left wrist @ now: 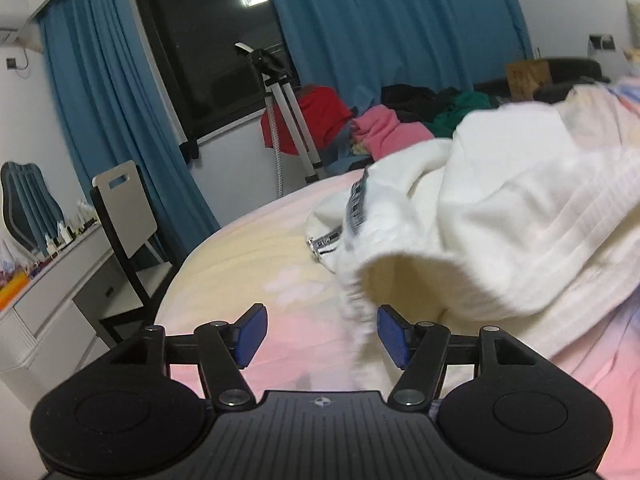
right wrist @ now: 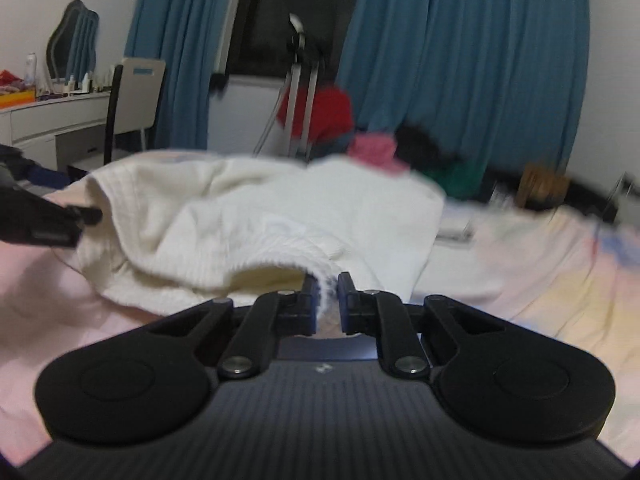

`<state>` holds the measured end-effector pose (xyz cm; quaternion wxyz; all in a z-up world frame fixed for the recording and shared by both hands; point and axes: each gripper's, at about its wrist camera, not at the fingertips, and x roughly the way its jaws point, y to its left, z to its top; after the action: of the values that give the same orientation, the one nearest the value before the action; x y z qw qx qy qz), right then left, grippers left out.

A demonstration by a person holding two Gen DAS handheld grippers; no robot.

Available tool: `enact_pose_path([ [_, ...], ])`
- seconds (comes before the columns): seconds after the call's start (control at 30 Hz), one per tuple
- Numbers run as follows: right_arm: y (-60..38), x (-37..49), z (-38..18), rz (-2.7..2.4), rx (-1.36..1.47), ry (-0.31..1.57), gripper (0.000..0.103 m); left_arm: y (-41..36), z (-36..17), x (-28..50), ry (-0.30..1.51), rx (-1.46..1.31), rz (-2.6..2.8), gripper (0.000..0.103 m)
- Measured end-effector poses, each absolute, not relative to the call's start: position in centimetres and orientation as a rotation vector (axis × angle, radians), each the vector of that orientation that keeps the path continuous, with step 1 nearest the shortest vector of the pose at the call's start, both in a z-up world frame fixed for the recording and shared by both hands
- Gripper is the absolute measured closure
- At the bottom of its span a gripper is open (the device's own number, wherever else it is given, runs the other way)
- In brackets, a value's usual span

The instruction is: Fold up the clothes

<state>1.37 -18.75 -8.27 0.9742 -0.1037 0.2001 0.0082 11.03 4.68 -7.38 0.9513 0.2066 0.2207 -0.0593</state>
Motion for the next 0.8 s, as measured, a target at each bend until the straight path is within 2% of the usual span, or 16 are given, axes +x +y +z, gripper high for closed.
enact_pose_path([
  [0.17,-19.5,2.4,-9.5,0.099,-0.191,0.586,0.089,3.6,-8.1,11.4,0.406,0.458,-0.184,0.04],
  [0.27,-19.5,3.3,-9.9,0.091,-0.185,0.607,0.089,2.8,-8.8,12.4,0.372,0.462,-0.181,0.041],
  [0.33,-19.3,3.3,-10.0,0.089,-0.181,0.579,0.088,2.5,-9.1,13.2,0.366,0.447,-0.175,0.055],
  [0.37,-19.2,3.2,-10.3,0.084,-0.199,0.563,0.088,2.8,-9.0,13.6,0.377,0.411,-0.169,0.078],
  [0.4,-19.1,3.0,-10.6,0.077,-0.224,0.548,0.088,3.3,-8.8,14.1,0.387,0.373,-0.164,0.091],
  [0.5,-18.2,3.1,-11.4,0.063,-0.299,0.514,0.087,5.0,-7.6,14.4,0.367,0.283,-0.17,0.093],
  [0.63,-17.5,4.4,-12.3,0.071,-0.353,0.495,0.07,6.4,-5.6,13.7,0.33,0.241,-0.23,0.093],
  [0.73,-16.6,4.8,-12.6,0.058,-0.422,0.459,0.072,6.6,-5.1,12.9,0.316,0.29,-0.289,0.093],
  [0.8,-16.7,4.5,-12.5,0.074,-0.444,0.479,0.084,6.4,-5.1,12.0,0.314,0.323,-0.323,0.093],
])
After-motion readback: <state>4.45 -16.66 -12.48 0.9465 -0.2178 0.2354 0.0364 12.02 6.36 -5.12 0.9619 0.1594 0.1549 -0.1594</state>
